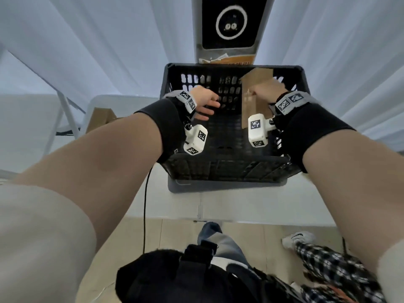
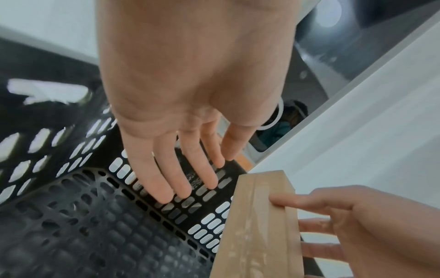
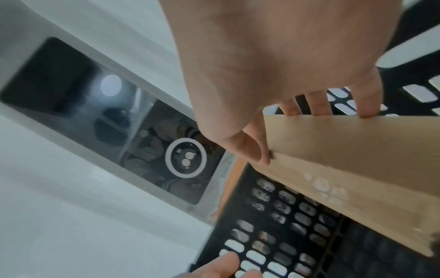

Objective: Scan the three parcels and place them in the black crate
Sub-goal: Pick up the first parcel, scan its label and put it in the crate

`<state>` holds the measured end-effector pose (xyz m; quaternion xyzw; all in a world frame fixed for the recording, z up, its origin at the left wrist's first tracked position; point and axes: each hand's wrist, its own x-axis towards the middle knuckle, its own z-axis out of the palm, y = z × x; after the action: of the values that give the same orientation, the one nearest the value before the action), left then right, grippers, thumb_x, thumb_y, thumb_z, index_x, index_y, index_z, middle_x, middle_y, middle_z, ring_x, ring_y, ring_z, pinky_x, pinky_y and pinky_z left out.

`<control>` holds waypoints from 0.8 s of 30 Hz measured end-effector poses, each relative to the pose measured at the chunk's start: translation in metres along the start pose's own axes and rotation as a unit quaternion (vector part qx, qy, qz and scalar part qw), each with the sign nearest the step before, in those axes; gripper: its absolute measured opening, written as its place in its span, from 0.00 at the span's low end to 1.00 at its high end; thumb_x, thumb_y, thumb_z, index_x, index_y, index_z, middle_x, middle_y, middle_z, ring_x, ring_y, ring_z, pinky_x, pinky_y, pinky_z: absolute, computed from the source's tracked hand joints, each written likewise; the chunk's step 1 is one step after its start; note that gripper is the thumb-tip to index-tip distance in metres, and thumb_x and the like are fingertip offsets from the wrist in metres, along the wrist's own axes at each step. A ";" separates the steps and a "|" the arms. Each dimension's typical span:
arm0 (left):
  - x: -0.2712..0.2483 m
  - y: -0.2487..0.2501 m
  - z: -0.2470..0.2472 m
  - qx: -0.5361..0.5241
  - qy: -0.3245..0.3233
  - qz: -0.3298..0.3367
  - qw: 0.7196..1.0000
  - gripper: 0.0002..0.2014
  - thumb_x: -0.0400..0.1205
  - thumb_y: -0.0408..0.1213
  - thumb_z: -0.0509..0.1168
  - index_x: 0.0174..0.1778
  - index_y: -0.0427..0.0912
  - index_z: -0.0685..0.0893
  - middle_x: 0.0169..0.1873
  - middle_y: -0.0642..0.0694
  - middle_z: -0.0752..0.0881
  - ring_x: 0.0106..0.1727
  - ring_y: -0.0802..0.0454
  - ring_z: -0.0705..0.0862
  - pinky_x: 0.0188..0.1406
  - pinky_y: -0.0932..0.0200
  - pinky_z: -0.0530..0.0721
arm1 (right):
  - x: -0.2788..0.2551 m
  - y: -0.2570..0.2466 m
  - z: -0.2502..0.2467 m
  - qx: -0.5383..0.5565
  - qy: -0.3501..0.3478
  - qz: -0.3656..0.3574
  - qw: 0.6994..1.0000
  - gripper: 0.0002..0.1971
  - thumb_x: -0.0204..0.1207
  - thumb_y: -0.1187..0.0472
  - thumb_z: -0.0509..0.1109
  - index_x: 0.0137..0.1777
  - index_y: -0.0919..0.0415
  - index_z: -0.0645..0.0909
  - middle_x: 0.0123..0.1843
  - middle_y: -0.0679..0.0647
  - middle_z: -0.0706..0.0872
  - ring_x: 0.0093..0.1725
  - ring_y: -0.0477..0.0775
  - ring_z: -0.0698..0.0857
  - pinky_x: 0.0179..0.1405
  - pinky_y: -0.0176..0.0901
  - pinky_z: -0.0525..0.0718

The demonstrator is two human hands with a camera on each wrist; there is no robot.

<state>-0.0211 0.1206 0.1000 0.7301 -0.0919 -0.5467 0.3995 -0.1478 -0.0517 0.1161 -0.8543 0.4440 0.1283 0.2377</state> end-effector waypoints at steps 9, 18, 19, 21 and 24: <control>-0.140 0.017 0.004 0.058 0.126 0.105 0.985 0.12 0.86 0.39 0.65 0.64 0.40 0.81 0.63 0.45 0.82 0.58 0.42 0.83 0.55 0.41 0.89 | -0.148 -0.044 -0.043 0.264 0.070 -0.065 0.960 0.21 0.78 0.54 0.66 0.67 0.63 0.84 0.69 0.59 0.86 0.70 0.61 0.82 0.69 0.52 0.81; -0.271 0.049 -0.034 0.023 0.122 0.222 0.967 0.39 0.77 0.56 0.73 0.83 0.48 0.69 0.81 0.42 0.68 0.78 0.36 0.70 0.56 0.38 0.87 | -0.269 -0.064 -0.093 0.536 0.099 -0.175 0.820 0.18 0.67 0.65 0.67 0.51 0.47 0.93 0.59 0.48 0.90 0.61 0.57 0.86 0.45 0.46 0.88; -0.286 0.055 -0.033 0.018 0.123 0.241 0.963 0.40 0.77 0.57 0.73 0.83 0.48 0.68 0.81 0.43 0.67 0.79 0.36 0.69 0.57 0.37 0.86 | -0.280 -0.066 -0.100 0.551 0.101 -0.193 0.805 0.18 0.68 0.66 0.67 0.52 0.49 0.93 0.56 0.48 0.90 0.58 0.57 0.86 0.43 0.45 0.87; -0.310 0.068 -0.031 0.013 0.128 0.270 0.954 0.40 0.78 0.57 0.73 0.83 0.48 0.68 0.80 0.44 0.69 0.79 0.38 0.70 0.64 0.35 0.84 | -0.300 -0.070 -0.114 0.571 0.101 -0.225 0.783 0.18 0.70 0.67 0.68 0.55 0.52 0.92 0.53 0.49 0.88 0.53 0.57 0.86 0.43 0.47 0.87; -0.343 0.084 -0.023 0.016 0.099 0.319 0.942 0.35 0.78 0.59 0.71 0.78 0.47 0.74 0.73 0.48 0.77 0.75 0.42 0.76 0.64 0.36 0.84 | -0.324 -0.076 -0.133 0.579 0.103 -0.282 0.758 0.15 0.74 0.63 0.73 0.59 0.52 0.90 0.56 0.52 0.88 0.48 0.55 0.88 0.45 0.47 0.88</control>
<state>-0.1073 0.2719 0.4083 0.7191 -0.2890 -0.3145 0.5481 -0.2705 0.1424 0.3913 -0.6484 0.1939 -0.3149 0.6655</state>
